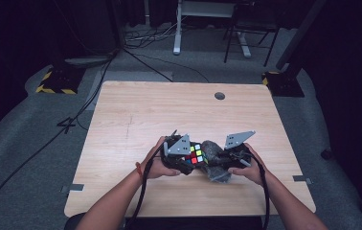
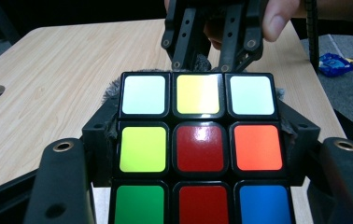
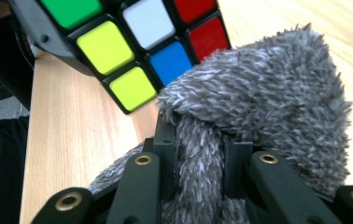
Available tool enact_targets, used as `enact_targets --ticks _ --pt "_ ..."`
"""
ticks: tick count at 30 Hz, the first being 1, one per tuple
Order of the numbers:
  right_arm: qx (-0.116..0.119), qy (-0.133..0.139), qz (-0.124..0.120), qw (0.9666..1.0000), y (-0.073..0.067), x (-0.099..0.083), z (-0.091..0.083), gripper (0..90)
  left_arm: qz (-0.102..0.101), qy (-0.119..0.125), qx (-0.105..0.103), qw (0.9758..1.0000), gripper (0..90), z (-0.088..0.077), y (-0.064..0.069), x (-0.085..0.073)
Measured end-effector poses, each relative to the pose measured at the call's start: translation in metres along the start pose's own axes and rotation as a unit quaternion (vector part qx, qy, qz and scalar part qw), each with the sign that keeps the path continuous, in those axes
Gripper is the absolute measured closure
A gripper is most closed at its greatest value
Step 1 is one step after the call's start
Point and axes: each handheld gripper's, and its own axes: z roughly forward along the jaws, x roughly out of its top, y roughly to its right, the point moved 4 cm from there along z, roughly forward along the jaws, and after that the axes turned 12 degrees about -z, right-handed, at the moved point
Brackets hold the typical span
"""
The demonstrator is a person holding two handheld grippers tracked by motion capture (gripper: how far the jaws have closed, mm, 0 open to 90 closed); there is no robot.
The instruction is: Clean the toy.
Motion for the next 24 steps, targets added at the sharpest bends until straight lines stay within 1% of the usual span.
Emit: enact_targets --ticks 1,2,3,4,5,7,8,9,11,14,15,17,19,21,23,24 --pt "0.0 0.0 0.0 1.0 0.0 0.0 0.0 73.3 0.0 0.0 0.0 1.0 33.6 0.0 0.0 0.0" --pt "0.004 0.011 -0.003 0.9999 -0.001 0.001 -0.003 73.3 -0.012 0.011 -0.009 0.9998 33.6 -0.002 -0.001 0.0" --pt "0.006 0.017 -0.003 0.9998 -0.001 0.002 -0.004 73.3 -0.014 0.014 -0.01 0.9998 33.6 -0.003 -0.002 0.0" --pt "0.006 0.017 -0.003 0.9998 -0.001 0.002 -0.004 73.3 -0.014 0.014 -0.01 0.9998 33.5 -0.003 -0.002 0.0" --pt "0.012 0.033 0.001 0.9994 -0.001 0.003 -0.007 73.4 -0.022 0.018 -0.011 0.9995 33.4 -0.004 -0.005 -0.001" --pt "0.012 0.042 -0.001 0.999 -0.001 0.004 -0.01 73.4 -0.032 0.024 -0.019 0.999 33.3 -0.005 -0.007 -0.001" --pt "0.012 0.042 -0.001 0.999 -0.001 0.004 -0.01 73.4 -0.032 0.024 -0.019 0.999 33.2 -0.005 -0.007 -0.001" --pt "0.013 0.053 0.0 0.9985 -0.001 0.005 -0.013 73.5 -0.03 0.025 -0.019 0.9991 33.1 -0.006 -0.007 -0.001" --pt "0.015 0.062 0.001 0.9979 -0.001 0.006 -0.015 73.5 -0.031 0.023 -0.02 0.999 32.8 -0.006 -0.007 -0.001" --pt "0.025 0.086 0.01 0.9959 0.0 0.008 -0.019 73.6 -0.034 0.008 -0.018 0.9992 32.6 -0.003 -0.008 -0.005" --pt "0.023 0.088 0.007 0.9958 0.0 0.009 -0.02 73.6 -0.035 0.006 -0.02 0.9992 32.7 -0.002 -0.007 -0.006" --pt "0.018 0.082 0.003 0.9964 -0.002 0.009 -0.02 73.7 -0.03 0.006 -0.018 0.9994 32.8 -0.002 -0.008 -0.005" --pt "0.014 0.087 0.002 0.9961 -0.002 0.01 -0.021 73.7 -0.028 0.006 -0.017 0.9995 32.7 -0.002 -0.008 -0.005" --pt "0.012 0.085 -0.001 0.9963 -0.002 0.011 -0.022 73.7 -0.027 0.003 -0.017 0.9995 32.6 -0.002 -0.007 -0.005" --pt "0.009 0.088 -0.004 0.9961 -0.004 0.013 -0.024 73.8 -0.028 -0.013 -0.015 0.9994 32.7 0.001 -0.006 -0.007" --pt "0.008 0.086 -0.007 0.9963 -0.005 0.014 -0.024 73.8 -0.026 -0.017 -0.015 0.9994 32.7 0.002 -0.006 -0.007"
